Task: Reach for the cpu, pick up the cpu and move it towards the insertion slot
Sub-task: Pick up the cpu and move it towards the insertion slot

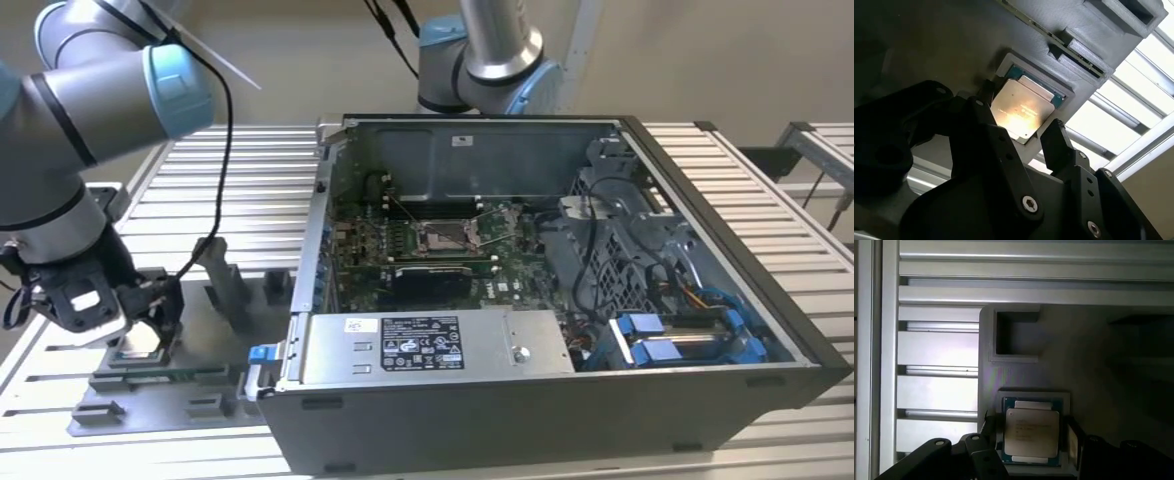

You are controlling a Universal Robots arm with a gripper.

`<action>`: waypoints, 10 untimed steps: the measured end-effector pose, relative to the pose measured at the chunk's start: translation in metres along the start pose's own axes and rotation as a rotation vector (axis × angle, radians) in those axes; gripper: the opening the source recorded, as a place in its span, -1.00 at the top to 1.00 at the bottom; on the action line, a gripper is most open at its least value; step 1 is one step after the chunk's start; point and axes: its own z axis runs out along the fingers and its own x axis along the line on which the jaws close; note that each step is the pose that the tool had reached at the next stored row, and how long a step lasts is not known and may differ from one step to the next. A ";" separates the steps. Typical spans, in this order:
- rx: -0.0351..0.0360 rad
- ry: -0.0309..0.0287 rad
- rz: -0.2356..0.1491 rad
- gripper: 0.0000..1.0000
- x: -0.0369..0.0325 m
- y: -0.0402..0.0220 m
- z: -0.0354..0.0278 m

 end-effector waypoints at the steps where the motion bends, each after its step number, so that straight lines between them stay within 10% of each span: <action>1: 0.0000 0.0000 0.000 -1.00 0.0000 -0.0002 -0.0001; 10: 0.0000 -0.0003 0.000 -1.00 0.0000 -0.0008 0.0014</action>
